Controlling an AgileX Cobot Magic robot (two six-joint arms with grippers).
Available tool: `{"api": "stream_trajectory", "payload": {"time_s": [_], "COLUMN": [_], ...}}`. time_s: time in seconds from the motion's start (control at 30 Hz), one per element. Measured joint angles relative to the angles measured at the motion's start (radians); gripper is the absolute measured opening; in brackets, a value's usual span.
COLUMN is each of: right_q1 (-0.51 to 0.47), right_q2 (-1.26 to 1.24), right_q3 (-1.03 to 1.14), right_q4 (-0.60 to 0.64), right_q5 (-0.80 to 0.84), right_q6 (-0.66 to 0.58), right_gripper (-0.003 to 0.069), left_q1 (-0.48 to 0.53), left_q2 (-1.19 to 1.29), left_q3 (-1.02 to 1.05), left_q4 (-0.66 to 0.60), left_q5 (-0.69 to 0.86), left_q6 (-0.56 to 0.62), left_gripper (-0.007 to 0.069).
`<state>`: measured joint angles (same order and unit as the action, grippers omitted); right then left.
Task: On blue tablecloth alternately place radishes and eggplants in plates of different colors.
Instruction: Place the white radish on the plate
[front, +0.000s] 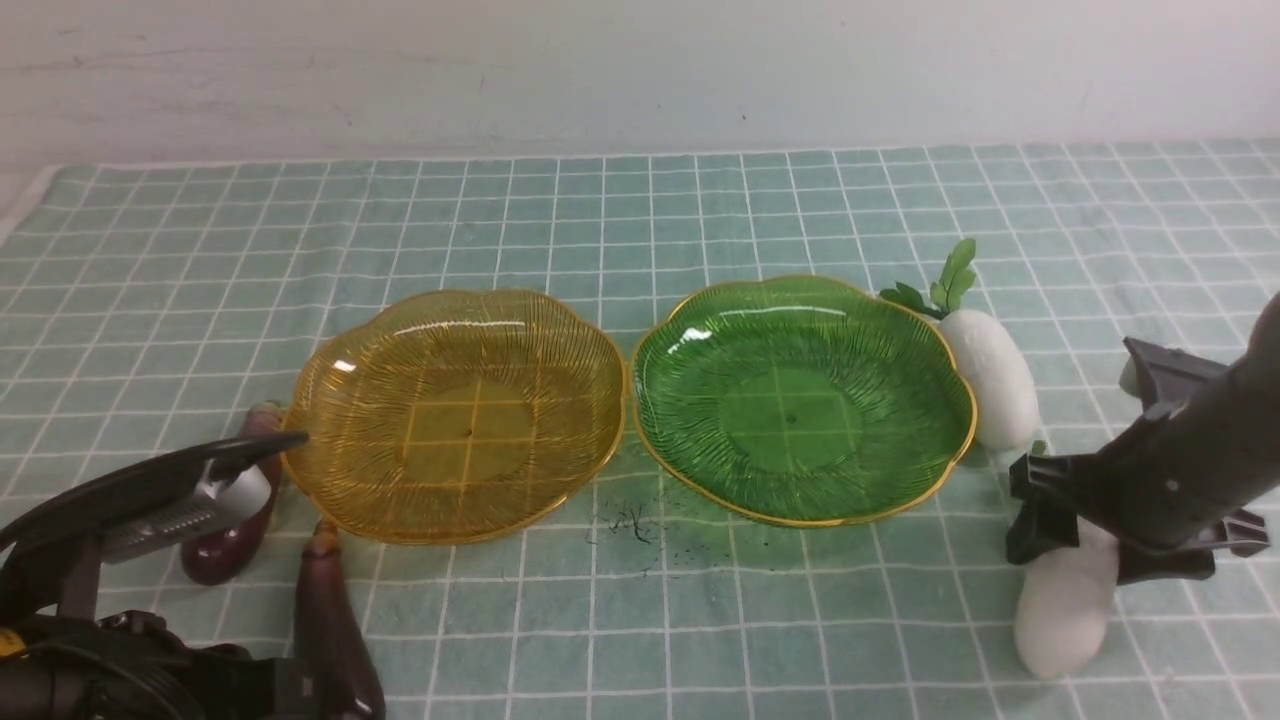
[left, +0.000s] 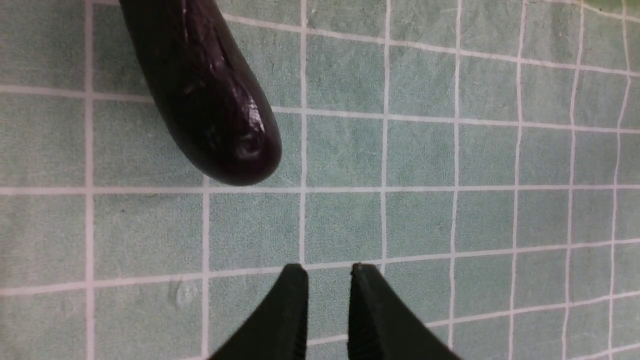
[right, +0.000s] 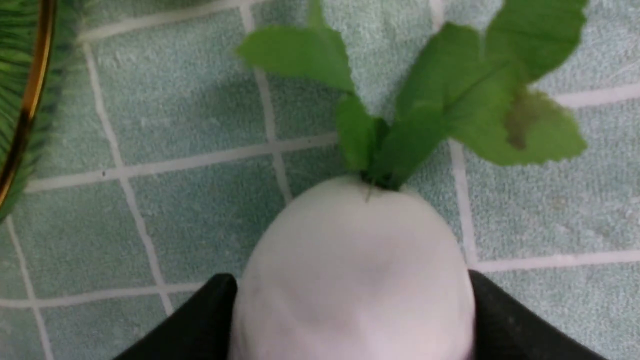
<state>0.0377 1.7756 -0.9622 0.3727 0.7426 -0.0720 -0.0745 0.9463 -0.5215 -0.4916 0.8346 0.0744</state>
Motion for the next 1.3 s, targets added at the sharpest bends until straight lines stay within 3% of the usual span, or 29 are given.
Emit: {"api": "stream_trajectory", "payload": {"time_s": [0.43, 0.53, 0.67, 0.73, 0.9, 1.3], "right_q1": [0.0, 0.0, 0.004, 0.031, 0.124, 0.172], "right_q2": [-0.136, -0.181, -0.205, -0.199, -0.153, 0.023], "right_q3": [-0.184, -0.217, -0.236, -0.236, -0.238, -0.239], "right_q4": [-0.093, -0.044, 0.115, 0.224, 0.352, 0.353], "right_q5": [0.299, 0.313, 0.299, 0.275, 0.127, -0.22], "right_q6": [-0.033, -0.047, -0.18, -0.31, -0.501, -0.533], "right_gripper": [0.0482, 0.0482, 0.0482, 0.0482, 0.0482, 0.0482], "left_q1": [0.0, 0.0, 0.0, 0.0, 0.0, 0.0], "left_q2": [0.0, 0.0, 0.0, 0.0, 0.0, 0.0], "left_q3": [0.0, 0.0, 0.0, 0.0, 0.0, 0.0], "left_q4": [0.003, 0.004, 0.004, 0.004, 0.004, 0.004], "left_q5": [0.003, 0.003, 0.004, 0.004, 0.004, 0.004], "left_q6": [0.0, 0.0, 0.0, 0.0, 0.0, 0.0], "left_gripper": [0.0108, 0.0108, 0.0108, 0.0108, 0.0108, 0.0108]}}
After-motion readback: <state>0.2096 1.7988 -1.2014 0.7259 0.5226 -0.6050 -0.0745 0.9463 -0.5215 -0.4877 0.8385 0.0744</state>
